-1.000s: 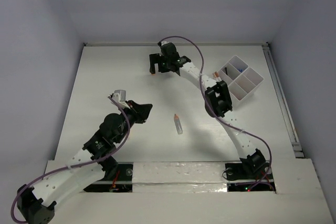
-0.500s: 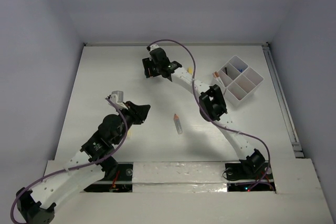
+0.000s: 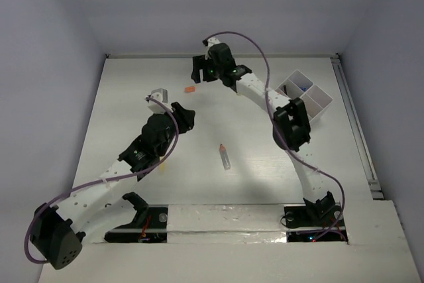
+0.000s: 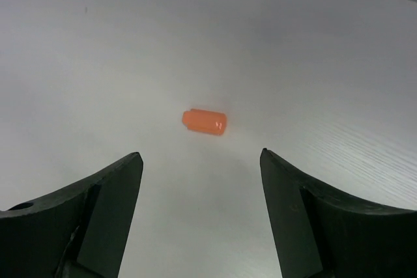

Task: Sort the stationery into containers
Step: Move the stationery to the center of the board.

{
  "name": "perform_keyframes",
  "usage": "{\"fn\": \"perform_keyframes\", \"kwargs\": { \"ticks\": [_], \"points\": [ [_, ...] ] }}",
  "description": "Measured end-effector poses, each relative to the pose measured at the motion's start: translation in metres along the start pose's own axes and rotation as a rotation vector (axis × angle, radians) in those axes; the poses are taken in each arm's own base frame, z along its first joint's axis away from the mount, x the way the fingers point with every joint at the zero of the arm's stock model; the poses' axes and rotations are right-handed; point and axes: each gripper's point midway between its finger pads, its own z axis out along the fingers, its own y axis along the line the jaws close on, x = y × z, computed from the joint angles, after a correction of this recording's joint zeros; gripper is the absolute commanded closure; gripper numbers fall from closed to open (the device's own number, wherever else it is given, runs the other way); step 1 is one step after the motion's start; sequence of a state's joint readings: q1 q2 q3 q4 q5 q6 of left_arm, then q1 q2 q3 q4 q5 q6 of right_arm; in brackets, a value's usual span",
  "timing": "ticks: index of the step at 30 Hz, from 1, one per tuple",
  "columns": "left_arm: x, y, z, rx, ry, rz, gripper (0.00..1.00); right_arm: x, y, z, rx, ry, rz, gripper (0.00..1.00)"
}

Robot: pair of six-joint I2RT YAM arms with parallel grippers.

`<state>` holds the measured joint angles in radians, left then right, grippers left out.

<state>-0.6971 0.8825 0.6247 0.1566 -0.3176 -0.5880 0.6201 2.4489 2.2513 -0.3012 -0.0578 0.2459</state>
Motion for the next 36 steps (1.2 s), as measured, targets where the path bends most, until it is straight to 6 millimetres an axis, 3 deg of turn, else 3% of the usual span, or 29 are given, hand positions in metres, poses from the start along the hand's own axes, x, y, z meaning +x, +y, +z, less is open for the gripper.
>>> {"fn": "perform_keyframes", "kwargs": {
  "ticks": [4, 5, 6, 8, 11, 13, 18, 20, 22, 25, 28, 36],
  "points": [
    [-0.016, 0.026, 0.022, -0.089, -0.042, -0.019, 0.6, -0.042, -0.011, -0.054, -0.002, -0.074, 0.031, 0.35],
    [-0.019, 0.032, 0.03, -0.111, -0.046, -0.022, 0.59, -0.05, -0.014, -0.065, 0.002, -0.089, 0.037, 0.68],
    [-0.023, 0.036, 0.038, -0.128, -0.05, -0.022, 0.59, -0.056, -0.018, -0.078, 0.008, -0.11, 0.039, 0.81],
    [-0.027, 0.044, 0.059, -0.158, -0.04, -0.013, 0.59, -0.057, -0.027, -0.102, 0.024, -0.126, 0.06, 0.91],
    [-0.03, 0.049, 0.096, -0.179, -0.015, 0.046, 0.61, -0.044, -0.035, -0.129, 0.044, -0.129, 0.075, 0.9],
    [-0.027, 0.049, 0.117, -0.149, -0.01, 0.112, 0.56, -0.032, -0.034, -0.142, 0.039, -0.118, 0.079, 0.87],
    [0.0, 0.07, 0.164, -0.137, 0.078, 0.284, 0.45, -0.017, -0.022, -0.168, -0.013, -0.101, 0.081, 0.69],
    [-0.001, 0.079, 0.196, -0.144, 0.113, 0.331, 0.42, -0.02, -0.014, -0.181, -0.044, -0.116, 0.08, 0.55],
    [-0.006, 0.086, 0.226, -0.145, 0.141, 0.376, 0.37, -0.025, -0.006, -0.196, -0.076, -0.136, 0.078, 0.48],
    [-0.007, 0.098, 0.258, -0.149, 0.19, 0.456, 0.31, -0.036, 0.005, -0.218, -0.118, -0.177, 0.065, 0.46],
    [0.0, 0.112, 0.272, -0.15, 0.259, 0.539, 0.29, -0.046, 0.013, -0.233, -0.151, -0.214, 0.054, 0.45],
    [0.042, 0.127, 0.281, -0.07, 0.466, 0.684, 0.29, -0.048, 0.019, -0.235, -0.184, -0.222, 0.047, 0.45]
  ]
}}
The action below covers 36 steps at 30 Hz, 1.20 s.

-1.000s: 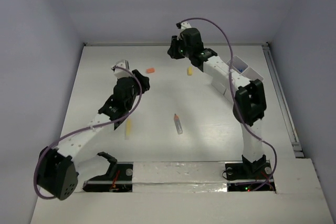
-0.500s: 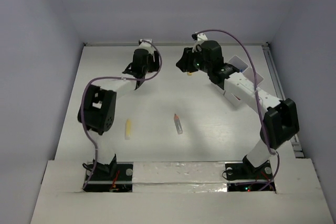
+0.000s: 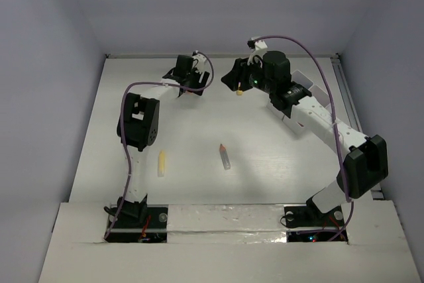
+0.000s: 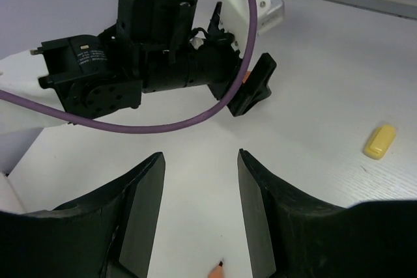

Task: Sort the stationery into containers
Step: Move the stationery to the center of the board.

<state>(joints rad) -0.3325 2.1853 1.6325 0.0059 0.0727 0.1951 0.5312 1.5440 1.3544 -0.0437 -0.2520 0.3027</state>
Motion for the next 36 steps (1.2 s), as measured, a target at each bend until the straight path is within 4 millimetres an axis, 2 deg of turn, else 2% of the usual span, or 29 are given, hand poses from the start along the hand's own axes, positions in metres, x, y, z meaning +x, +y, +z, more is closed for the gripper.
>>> {"fn": "perform_keyframes", "kwargs": {
  "ticks": [4, 8, 13, 20, 25, 28, 30, 33, 36],
  "points": [
    [0.016, -0.005, 0.002, 0.029, 0.067, 0.035, 0.31, 0.002, 0.001, 0.0, -0.009, 0.006, 0.001, 0.45],
    [0.01, 0.0, 0.01, 0.023, 0.077, 0.052, 0.34, 0.003, 0.002, 0.001, -0.015, 0.01, 0.001, 0.45],
    [0.009, 0.001, 0.017, 0.024, 0.095, 0.06, 0.42, 0.004, 0.001, 0.002, -0.014, 0.014, 0.002, 0.45],
    [0.025, 0.008, 0.014, 0.027, 0.155, 0.047, 0.41, 0.011, -0.002, 0.007, -0.008, 0.032, 0.008, 0.45],
    [0.033, 0.019, 0.011, 0.024, 0.18, 0.019, 0.57, 0.013, -0.003, 0.007, -0.006, 0.038, 0.01, 0.45],
    [0.036, 0.023, 0.011, 0.025, 0.187, 0.006, 0.62, 0.013, -0.003, 0.007, -0.006, 0.039, 0.01, 0.45],
    [0.036, 0.024, 0.011, 0.026, 0.187, 0.004, 0.61, 0.013, -0.003, 0.007, -0.006, 0.039, 0.01, 0.45],
    [0.036, 0.024, 0.011, 0.025, 0.186, 0.001, 0.48, 0.013, -0.003, 0.007, -0.006, 0.039, 0.012, 0.45],
    [0.035, 0.022, 0.012, 0.032, 0.183, -0.004, 0.45, 0.013, -0.003, 0.007, -0.007, 0.039, 0.013, 0.45]
  ]
}}
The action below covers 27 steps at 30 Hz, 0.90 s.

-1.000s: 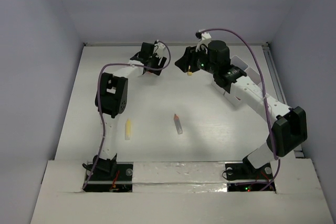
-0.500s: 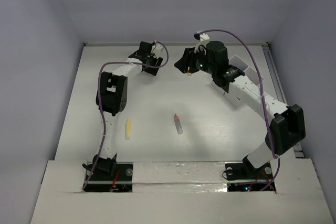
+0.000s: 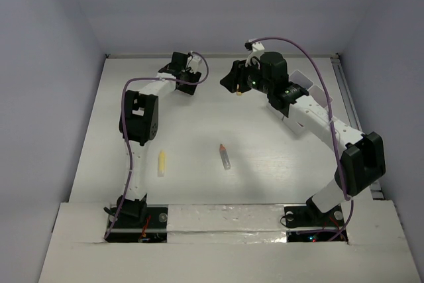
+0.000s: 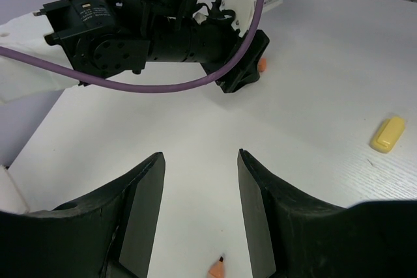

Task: Sort the stationery into containers
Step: Move the stationery to the center of the board.

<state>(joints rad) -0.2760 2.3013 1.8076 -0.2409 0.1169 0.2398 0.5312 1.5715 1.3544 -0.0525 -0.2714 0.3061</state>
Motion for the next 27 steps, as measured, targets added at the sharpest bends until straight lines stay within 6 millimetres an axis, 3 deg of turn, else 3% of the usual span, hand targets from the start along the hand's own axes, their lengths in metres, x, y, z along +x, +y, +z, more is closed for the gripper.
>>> {"fn": "perform_keyframes", "kwargs": {
  "ticks": [6, 12, 13, 22, 26, 27],
  "points": [
    [-0.005, -0.002, 0.004, 0.02, -0.004, -0.006, 0.52, 0.0, 0.0, 0.0, -0.002, 0.001, 0.0, 0.45],
    [-0.007, -0.006, 0.006, 0.041, -0.005, -0.014, 0.87, 0.0, 0.0, 0.0, -0.003, 0.001, 0.0, 0.45],
    [-0.007, -0.007, 0.006, 0.043, -0.006, -0.016, 0.98, 0.0, 0.0, 0.0, -0.003, 0.001, 0.0, 0.45],
    [-0.007, -0.015, 0.004, 0.021, -0.03, -0.168, 1.0, -0.002, 0.002, -0.002, -0.007, -0.003, -0.002, 0.45],
    [0.016, -0.047, -0.02, 0.038, -0.016, -0.299, 1.0, -0.002, 0.004, -0.004, -0.012, -0.002, -0.004, 0.42],
    [0.024, -0.06, -0.027, 0.048, -0.009, -0.324, 1.0, -0.002, 0.004, -0.004, -0.011, 0.0, -0.004, 0.36]
  ]
}}
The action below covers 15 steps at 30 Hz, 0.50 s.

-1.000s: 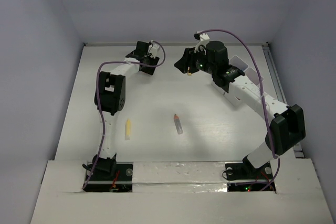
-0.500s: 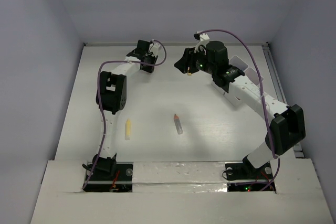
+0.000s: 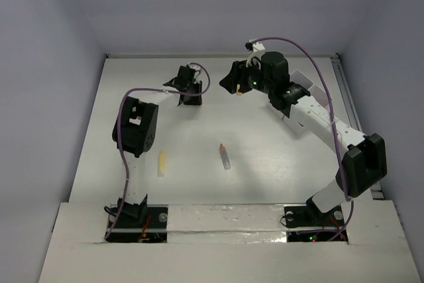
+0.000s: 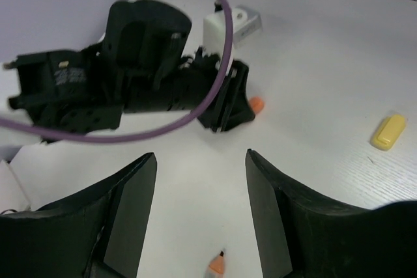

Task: Sort the stationery into containers
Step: Move the stationery to the center of the board.

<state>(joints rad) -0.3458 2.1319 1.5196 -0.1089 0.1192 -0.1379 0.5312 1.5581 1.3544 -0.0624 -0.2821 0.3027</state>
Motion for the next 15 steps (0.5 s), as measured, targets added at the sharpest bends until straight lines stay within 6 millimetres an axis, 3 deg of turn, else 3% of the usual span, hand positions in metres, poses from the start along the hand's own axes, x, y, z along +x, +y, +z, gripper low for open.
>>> {"fn": "perform_keyframes", "kwargs": {
  "ticks": [5, 6, 7, 9, 11, 12, 13, 14, 15],
  "points": [
    [0.044, -0.052, -0.022, 0.059, 0.006, -0.086, 1.0, 0.007, -0.002, -0.002, 0.011, 0.029, -0.001, 0.19],
    [0.05, -0.061, -0.025, 0.072, 0.007, -0.097, 1.0, 0.009, -0.003, -0.003, 0.014, 0.036, -0.002, 0.06],
    [0.055, -0.069, -0.027, 0.082, 0.0, -0.109, 1.0, 0.01, -0.004, -0.003, 0.018, 0.042, 0.003, 0.0],
    [0.061, -0.08, -0.029, 0.089, -0.014, -0.135, 0.98, 0.013, -0.006, -0.005, 0.031, 0.054, -0.001, 0.0],
    [0.062, -0.086, -0.029, 0.092, -0.037, -0.164, 0.83, 0.017, -0.011, -0.007, 0.061, 0.06, 0.006, 0.0],
    [0.063, -0.088, -0.029, 0.091, -0.046, -0.179, 0.83, 0.018, -0.012, -0.01, 0.066, 0.061, 0.007, 0.0],
    [0.063, -0.089, -0.029, 0.093, -0.056, -0.191, 0.71, 0.021, -0.015, -0.013, 0.083, 0.059, 0.011, 0.0],
    [0.063, -0.089, -0.029, 0.089, -0.068, -0.205, 0.65, 0.027, -0.018, -0.018, 0.1, 0.065, 0.015, 0.01],
    [0.063, -0.089, -0.028, 0.086, -0.078, -0.212, 0.59, 0.034, -0.021, -0.023, 0.118, 0.068, 0.019, 0.1]
  ]
}}
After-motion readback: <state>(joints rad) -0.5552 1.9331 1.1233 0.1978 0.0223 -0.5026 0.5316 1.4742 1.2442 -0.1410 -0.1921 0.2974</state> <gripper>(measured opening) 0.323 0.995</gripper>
